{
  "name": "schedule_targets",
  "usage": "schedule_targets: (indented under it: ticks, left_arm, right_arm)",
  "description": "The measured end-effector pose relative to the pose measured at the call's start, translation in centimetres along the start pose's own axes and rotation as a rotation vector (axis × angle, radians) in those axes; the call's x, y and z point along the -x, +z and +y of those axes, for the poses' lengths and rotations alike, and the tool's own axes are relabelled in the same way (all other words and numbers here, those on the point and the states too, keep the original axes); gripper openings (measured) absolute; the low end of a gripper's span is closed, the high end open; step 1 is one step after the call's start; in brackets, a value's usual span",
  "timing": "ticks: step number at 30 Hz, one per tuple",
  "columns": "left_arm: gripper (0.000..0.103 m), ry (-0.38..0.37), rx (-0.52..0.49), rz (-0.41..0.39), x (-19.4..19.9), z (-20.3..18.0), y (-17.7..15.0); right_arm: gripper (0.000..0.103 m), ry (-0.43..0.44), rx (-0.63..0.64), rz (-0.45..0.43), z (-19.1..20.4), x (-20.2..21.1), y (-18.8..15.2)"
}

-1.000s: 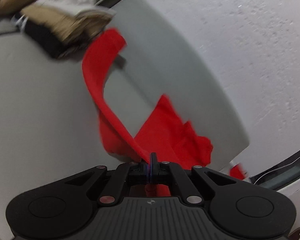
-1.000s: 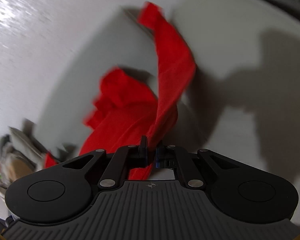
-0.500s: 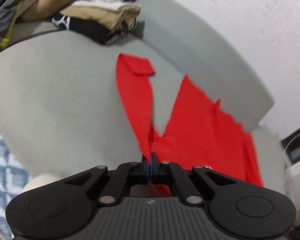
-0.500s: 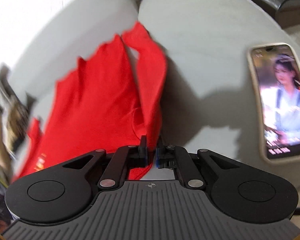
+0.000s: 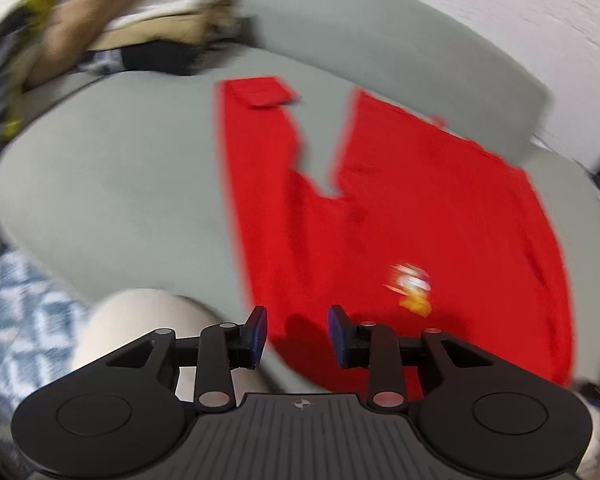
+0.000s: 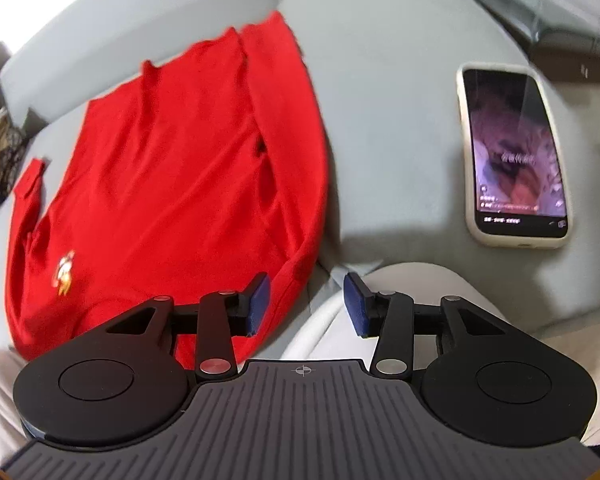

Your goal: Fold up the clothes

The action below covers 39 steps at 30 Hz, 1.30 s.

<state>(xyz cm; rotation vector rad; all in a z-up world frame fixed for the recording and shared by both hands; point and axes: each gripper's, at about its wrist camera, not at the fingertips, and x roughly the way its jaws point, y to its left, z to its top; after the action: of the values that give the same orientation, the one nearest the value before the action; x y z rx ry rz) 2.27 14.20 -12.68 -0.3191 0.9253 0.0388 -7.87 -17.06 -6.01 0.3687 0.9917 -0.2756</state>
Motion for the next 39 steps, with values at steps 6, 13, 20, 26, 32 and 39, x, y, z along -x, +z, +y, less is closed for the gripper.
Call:
schedule_targets:
  ticks: [6,13,20,26,32,39]
  left_arm:
    - [0.033,-0.112,-0.252,0.019,-2.8,-6.8,-2.0]
    - [0.032,-0.080,-0.422,0.068,-7.1,-9.1,-5.0]
    - [0.032,-0.070,-0.472,0.117,-7.0,-9.0,-6.3]
    - [0.033,-0.040,-0.508,0.312,-6.6,-9.2,-7.3]
    - [0.039,-0.063,-0.473,0.258,-4.6,-8.8,-6.1]
    - [0.044,-0.114,-0.337,0.142,-2.0,-8.9,-0.2]
  right_arm:
    - [0.039,0.107,0.199,0.007,5.1,-3.3,1.0]
    - [0.041,0.059,0.313,0.013,5.9,-6.0,0.6]
    - [0.043,0.059,0.308,0.120,4.9,-5.8,-1.0]
    - [0.038,0.091,0.244,0.257,4.4,-6.0,-1.9]
    - [0.054,0.116,0.304,0.218,5.9,-3.8,-1.3]
    - [0.064,0.167,0.295,0.099,6.0,-0.3,3.9]
